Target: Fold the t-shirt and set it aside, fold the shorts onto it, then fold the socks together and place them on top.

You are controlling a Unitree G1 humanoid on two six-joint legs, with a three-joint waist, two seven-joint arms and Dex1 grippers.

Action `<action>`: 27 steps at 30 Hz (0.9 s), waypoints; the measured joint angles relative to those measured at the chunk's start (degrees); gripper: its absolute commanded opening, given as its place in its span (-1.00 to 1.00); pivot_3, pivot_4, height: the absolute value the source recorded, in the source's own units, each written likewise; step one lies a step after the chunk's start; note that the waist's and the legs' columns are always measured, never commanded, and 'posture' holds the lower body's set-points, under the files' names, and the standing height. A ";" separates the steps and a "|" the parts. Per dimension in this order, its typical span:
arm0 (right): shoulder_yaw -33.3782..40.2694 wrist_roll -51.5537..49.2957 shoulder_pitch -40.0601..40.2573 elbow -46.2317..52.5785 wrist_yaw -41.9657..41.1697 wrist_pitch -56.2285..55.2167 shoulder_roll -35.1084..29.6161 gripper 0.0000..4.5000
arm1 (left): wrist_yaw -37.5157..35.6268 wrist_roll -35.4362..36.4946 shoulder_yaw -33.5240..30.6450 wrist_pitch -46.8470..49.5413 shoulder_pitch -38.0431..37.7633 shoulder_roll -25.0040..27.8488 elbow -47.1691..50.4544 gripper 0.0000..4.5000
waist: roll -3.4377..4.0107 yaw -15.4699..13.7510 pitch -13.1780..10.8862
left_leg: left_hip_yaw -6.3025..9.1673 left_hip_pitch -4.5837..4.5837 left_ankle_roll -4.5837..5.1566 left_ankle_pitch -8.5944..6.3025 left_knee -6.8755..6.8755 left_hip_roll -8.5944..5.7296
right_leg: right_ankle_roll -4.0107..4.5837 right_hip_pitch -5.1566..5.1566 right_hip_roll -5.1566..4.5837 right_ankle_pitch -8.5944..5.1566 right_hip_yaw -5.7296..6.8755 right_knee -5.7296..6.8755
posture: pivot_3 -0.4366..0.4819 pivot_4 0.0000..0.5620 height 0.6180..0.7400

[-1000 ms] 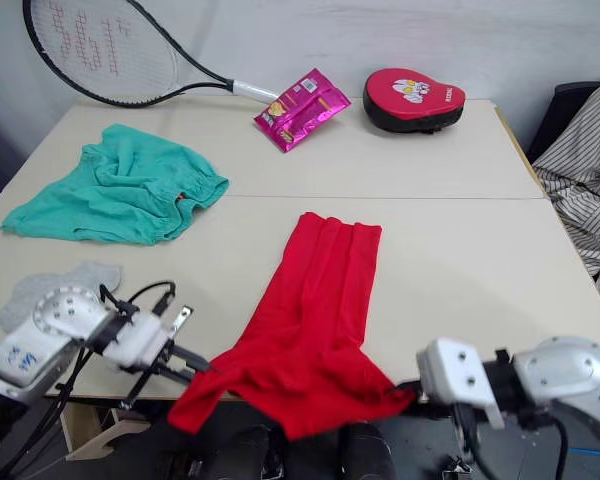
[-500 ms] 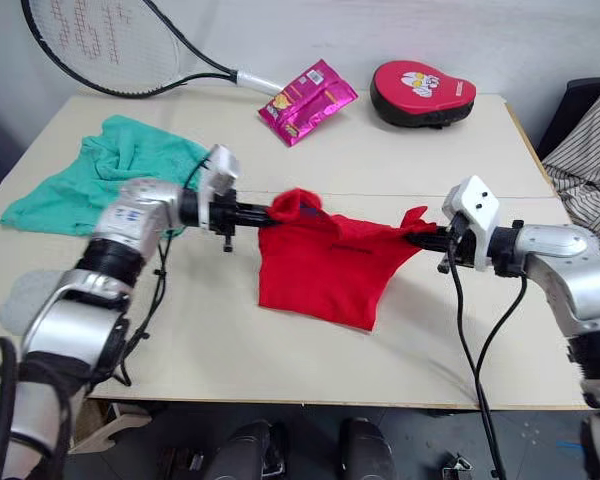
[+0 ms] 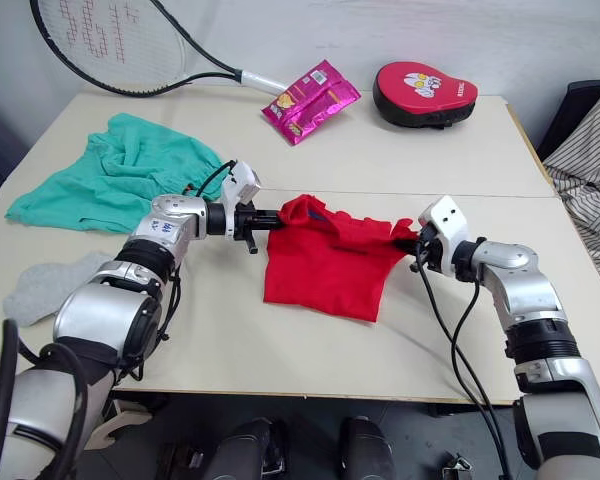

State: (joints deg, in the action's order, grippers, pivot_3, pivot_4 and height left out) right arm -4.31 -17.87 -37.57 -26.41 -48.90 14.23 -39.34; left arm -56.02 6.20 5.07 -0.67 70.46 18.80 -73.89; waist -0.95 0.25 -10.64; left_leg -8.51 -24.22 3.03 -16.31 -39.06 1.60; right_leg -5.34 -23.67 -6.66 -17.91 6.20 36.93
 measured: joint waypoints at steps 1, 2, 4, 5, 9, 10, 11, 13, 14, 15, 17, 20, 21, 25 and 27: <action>0.94 -0.02 -0.43 -0.53 0.82 -0.08 0.84 -0.78 | 2.09 0.02 -1.19 0.56 0.05 -0.18 -0.66 -0.76 | 0.00 0.01 0.00 | 0.01 0.00 0.00 0.00 0.01 0.02 | 0.00 0.00 0.01 0.00 0.00 0.10 | -0.05 -0.47 1.00; 1.67 -0.01 -0.53 -0.80 1.43 0.03 1.18 -0.67 | 3.44 0.02 -1.92 0.90 0.05 -0.19 -0.93 -0.66 | 0.00 0.01 0.00 | 0.01 -0.01 0.00 0.00 0.02 0.02 | 0.00 0.00 0.01 0.00 0.00 0.15 | -0.05 -0.47 1.00; 4.76 -0.34 -0.50 -1.74 3.62 1.50 1.97 -0.39 | 7.09 0.05 -4.12 1.83 0.04 0.38 -1.22 -0.40 | 0.00 0.01 0.00 | 0.01 -0.01 0.00 0.00 0.07 0.02 | 0.00 0.00 0.03 0.00 0.02 0.16 | -0.05 -0.47 1.00; 6.11 -0.64 -0.50 -2.05 4.77 2.26 2.36 -0.24 | 8.55 0.08 -5.09 2.11 0.05 0.79 -1.21 -0.27 | 0.00 0.01 0.00 | 0.01 -0.01 0.00 0.00 0.07 0.02 | 0.00 0.00 0.03 0.00 0.01 0.16 | -0.05 -0.47 1.00; 10.58 -1.18 0.16 -2.09 11.08 5.34 5.15 0.40 | 12.52 -0.12 -7.25 2.43 -0.18 1.34 -1.14 0.30 | 0.00 0.05 0.00 | 0.00 -0.01 -0.01 0.00 0.07 0.02 | 0.00 0.00 0.05 0.00 0.02 0.17 | -0.05 -0.47 1.00; 11.44 -1.15 0.58 -2.04 12.76 6.05 5.74 0.54 | 13.15 -0.79 -7.20 1.97 -0.51 1.35 -1.05 0.43 | 0.00 0.06 0.00 | -0.01 0.00 -0.01 0.00 0.08 0.02 | 0.00 0.00 0.06 0.00 0.01 0.17 | -0.05 -0.47 1.00; 11.82 -1.13 1.29 -1.87 13.95 6.33 5.94 0.70 | 13.89 -1.72 -6.80 1.27 -1.03 1.44 -0.96 0.44 | 0.00 0.06 0.00 | -0.02 0.00 -0.01 0.00 0.08 0.01 | 0.00 0.00 0.06 0.00 0.00 0.17 | -0.05 -0.47 1.00; 12.91 -1.14 3.92 0.34 15.83 6.60 6.38 0.99 | 15.14 -4.21 -5.46 -0.88 -2.76 2.21 -0.80 0.44 | 0.00 -0.02 0.00 | -0.02 0.00 -0.01 0.00 0.11 0.00 | 0.00 0.00 0.07 0.00 0.00 0.15 | -0.05 -0.47 1.00; 13.54 -1.14 5.41 1.60 16.35 6.50 6.49 0.99 | 15.41 -4.78 -5.17 -1.58 -3.67 2.62 -0.80 0.44 | 0.00 -0.02 0.00 | -0.03 -0.01 -0.01 0.00 0.12 0.00 | 0.00 -0.01 0.08 0.00 -0.01 0.15 | -0.05 -0.47 1.00; 14.22 -1.17 7.05 3.16 16.73 5.85 6.58 0.99 | 15.49 -4.96 -5.25 -2.28 -4.48 2.92 -0.80 0.44 | 0.00 -0.05 0.00 | -0.03 -0.02 -0.01 0.00 0.12 0.00 | 0.00 -0.01 0.08 0.00 -0.01 0.15 | -0.05 -0.47 1.00; 15.07 -1.92 11.39 9.66 14.58 3.39 6.42 1.00 | 13.15 -4.63 -6.04 -4.88 -6.65 3.54 1.11 0.59 | 0.00 -0.05 0.00 | -0.06 -0.03 -0.02 -0.01 0.14 0.01 | 0.00 -0.04 0.10 0.00 -0.03 0.12 | -0.05 -0.47 1.00; 14.22 -5.41 18.00 23.97 5.24 0.95 3.67 1.00 | 2.61 -1.79 -6.85 -12.18 -12.12 5.59 10.36 0.93 | 0.01 0.08 0.00 | -0.06 0.00 -0.09 -0.05 0.19 0.04 | 0.00 -0.04 0.13 0.00 -0.06 0.08 | -0.05 -0.47 1.00; 13.49 -5.68 19.21 27.35 2.72 0.51 2.11 1.00 | -1.44 -0.73 -6.72 -13.85 -13.99 6.16 14.15 0.99 | 0.01 0.19 0.00 | -0.07 0.03 -0.12 -0.06 0.18 0.06 | 0.00 -0.02 0.16 0.00 -0.07 0.08 | -0.05 -0.47 1.00; 8.96 -3.33 24.95 38.28 -4.52 -3.49 -2.94 1.00 | -15.42 3.70 -4.59 -16.57 -24.09 8.69 32.08 0.99 | 0.03 0.27 0.02 | -0.01 0.20 -0.17 -0.11 0.16 0.13 | 0.04 0.16 0.14 -0.01 -0.15 0.05 | -0.05 -0.47 1.00; 5.60 -1.71 27.79 41.33 -5.95 -4.78 -2.81 1.00 | -18.94 4.12 -2.92 -16.40 -28.89 9.91 38.86 0.99 | 0.02 0.23 0.03 | 0.01 0.19 -0.17 -0.10 0.11 0.10 | 0.05 0.15 0.12 -0.02 -0.19 0.04 | -0.05 -0.47 1.00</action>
State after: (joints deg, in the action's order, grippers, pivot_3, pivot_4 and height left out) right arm 1.29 -19.59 -9.78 14.91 -54.85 9.44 -42.15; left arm -74.96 10.32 2.16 -17.07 41.58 28.71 -35.03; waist -0.93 0.47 -10.62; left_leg -8.50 -24.03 2.86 -16.42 -38.95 1.70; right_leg -5.29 -23.52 -6.54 -17.93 6.01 36.97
